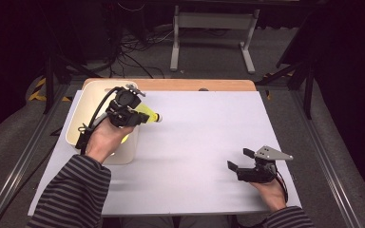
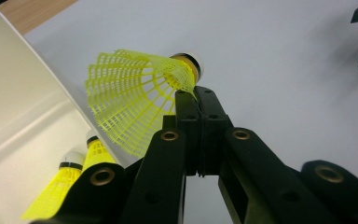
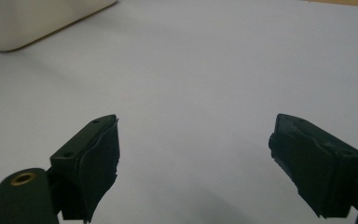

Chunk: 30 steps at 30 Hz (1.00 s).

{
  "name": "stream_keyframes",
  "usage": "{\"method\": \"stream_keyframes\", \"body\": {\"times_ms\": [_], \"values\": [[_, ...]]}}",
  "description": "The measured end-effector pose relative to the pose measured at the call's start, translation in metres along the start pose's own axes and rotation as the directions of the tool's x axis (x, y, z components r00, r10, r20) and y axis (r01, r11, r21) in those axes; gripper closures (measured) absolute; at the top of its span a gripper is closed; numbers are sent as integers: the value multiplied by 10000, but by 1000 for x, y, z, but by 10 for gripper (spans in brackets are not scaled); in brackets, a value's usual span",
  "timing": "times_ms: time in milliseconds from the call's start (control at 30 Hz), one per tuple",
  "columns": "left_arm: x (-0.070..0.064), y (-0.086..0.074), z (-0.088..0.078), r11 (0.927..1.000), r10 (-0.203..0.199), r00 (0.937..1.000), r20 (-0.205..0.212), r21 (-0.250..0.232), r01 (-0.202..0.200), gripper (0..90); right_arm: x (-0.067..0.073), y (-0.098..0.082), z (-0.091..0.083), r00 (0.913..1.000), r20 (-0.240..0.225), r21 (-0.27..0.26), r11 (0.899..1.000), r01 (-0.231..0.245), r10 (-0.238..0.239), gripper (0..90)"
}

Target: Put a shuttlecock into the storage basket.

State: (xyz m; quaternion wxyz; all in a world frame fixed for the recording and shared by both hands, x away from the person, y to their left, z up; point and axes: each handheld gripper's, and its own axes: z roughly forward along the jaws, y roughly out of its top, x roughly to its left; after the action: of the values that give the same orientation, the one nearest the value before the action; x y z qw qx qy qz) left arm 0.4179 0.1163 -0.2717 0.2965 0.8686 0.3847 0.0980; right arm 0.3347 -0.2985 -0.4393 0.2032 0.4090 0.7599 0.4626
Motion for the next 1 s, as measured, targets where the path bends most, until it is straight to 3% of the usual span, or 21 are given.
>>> {"method": "stream_keyframes", "body": {"times_ms": [500,1000], "values": [[15,8,-15,9994,-337,9987,-373,-119,333,898,0,0,2,9999,-99,69,9999,74,-73,155],[37,1,-16,9955,-936,9940,-569,-198,927,898,-2,1,2,10000,-48,-55,10000,-38,38,150]]}}
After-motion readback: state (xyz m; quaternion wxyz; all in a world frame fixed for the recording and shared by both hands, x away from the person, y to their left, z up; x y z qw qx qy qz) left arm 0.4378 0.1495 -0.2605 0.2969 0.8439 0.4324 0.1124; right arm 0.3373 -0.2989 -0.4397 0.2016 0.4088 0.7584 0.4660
